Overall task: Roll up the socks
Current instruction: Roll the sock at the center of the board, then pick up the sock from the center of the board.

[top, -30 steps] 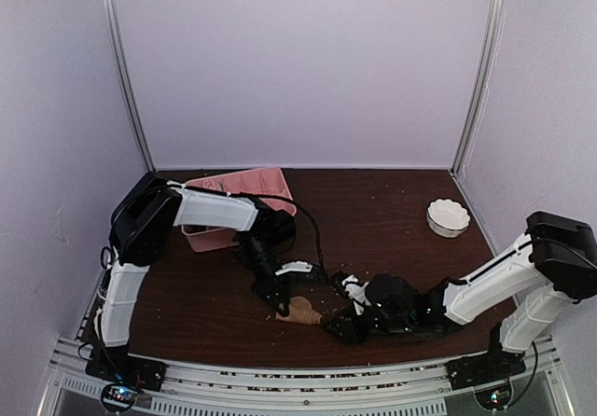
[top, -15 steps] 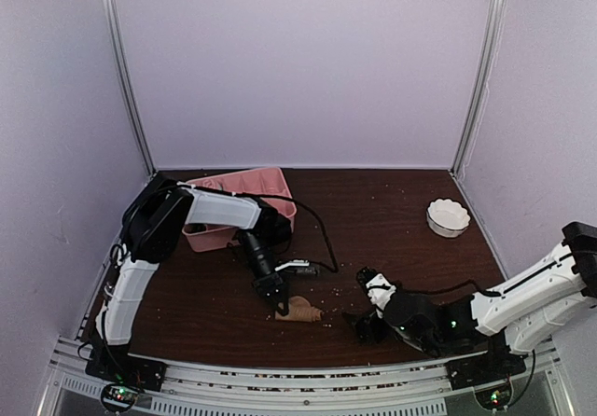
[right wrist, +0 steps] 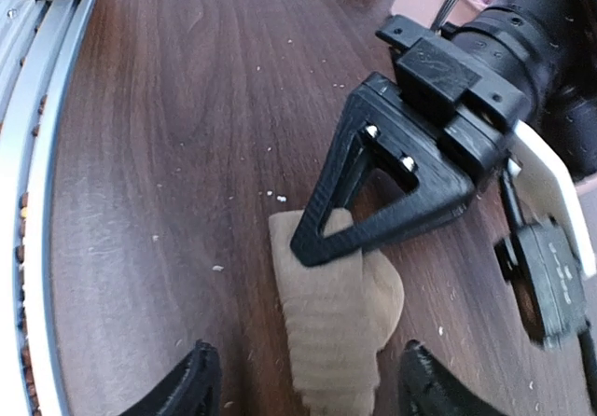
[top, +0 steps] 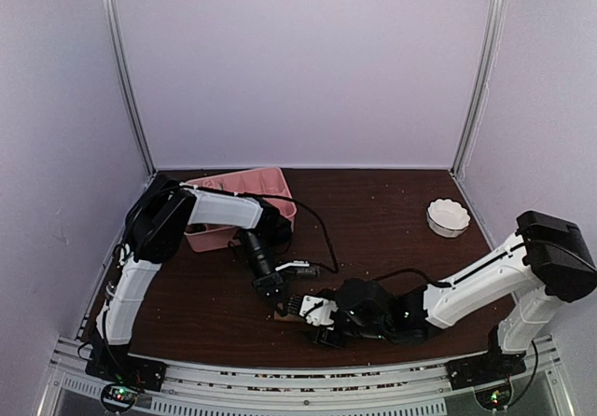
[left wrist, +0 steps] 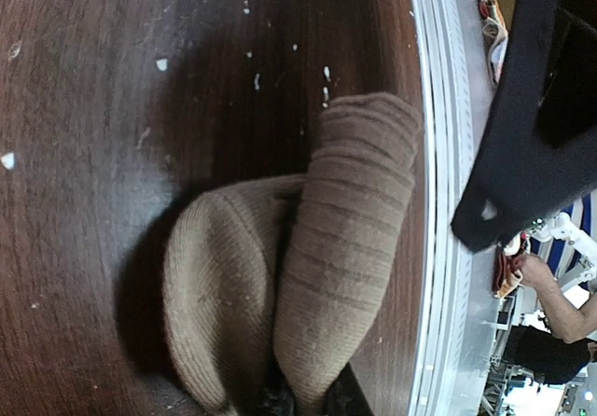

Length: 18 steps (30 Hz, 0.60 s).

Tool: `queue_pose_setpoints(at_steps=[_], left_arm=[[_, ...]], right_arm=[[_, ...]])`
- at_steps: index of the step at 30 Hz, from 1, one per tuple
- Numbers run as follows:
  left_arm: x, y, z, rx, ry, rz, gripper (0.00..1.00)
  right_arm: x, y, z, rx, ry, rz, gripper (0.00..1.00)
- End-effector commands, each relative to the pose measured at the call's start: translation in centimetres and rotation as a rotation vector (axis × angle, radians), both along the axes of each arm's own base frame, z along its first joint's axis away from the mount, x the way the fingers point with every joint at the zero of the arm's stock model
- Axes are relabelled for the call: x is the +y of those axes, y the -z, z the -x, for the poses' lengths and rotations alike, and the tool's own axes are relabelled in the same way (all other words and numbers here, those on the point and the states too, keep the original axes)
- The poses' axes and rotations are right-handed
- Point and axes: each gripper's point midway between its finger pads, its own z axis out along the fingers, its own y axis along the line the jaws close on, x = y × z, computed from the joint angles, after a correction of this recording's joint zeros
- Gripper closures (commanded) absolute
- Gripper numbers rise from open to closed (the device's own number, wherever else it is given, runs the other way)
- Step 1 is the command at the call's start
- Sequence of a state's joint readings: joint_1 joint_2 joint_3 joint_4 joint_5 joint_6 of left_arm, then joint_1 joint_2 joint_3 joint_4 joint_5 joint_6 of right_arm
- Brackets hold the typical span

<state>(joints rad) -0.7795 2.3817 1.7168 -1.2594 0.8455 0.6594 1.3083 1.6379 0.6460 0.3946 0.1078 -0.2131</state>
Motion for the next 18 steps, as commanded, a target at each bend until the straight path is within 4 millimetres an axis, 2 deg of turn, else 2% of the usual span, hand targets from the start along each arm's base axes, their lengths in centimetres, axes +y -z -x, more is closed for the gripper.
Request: queue_pose_setpoints(at_steps=[1, 7, 10, 14, 18], left_arm=[[2.8, 4.6, -0.3, -0.062, 0.062, -0.154, 0.93], [2.8, 4.1, -0.4, -0.072, 0.077, -0.137, 0.93], [2.7, 3.7, -0.3, -0.074, 0.083, -0.116, 0.92], [2.5, 2.7, -0.3, -0.095, 0.099, -0.066, 0.92], [2.3, 1.6, -1.0, -0.194, 0.104, -0.015, 0.85]], right_arm=[[1.4, 1.8, -0.3, 0.007, -0.148, 0.109, 0.39], [1.5, 4.2, -2.4, 0.04, -0.153, 0.192, 0.53], [1.1, 5.3, -2.7, 0.076, -0.155, 0.223, 0.59], [0.3, 7.0, -2.6, 0.11, -0.138, 0.259, 0.63], [0.0, 8.3, -1.4, 0.222, -0.15, 0.269, 0.87]])
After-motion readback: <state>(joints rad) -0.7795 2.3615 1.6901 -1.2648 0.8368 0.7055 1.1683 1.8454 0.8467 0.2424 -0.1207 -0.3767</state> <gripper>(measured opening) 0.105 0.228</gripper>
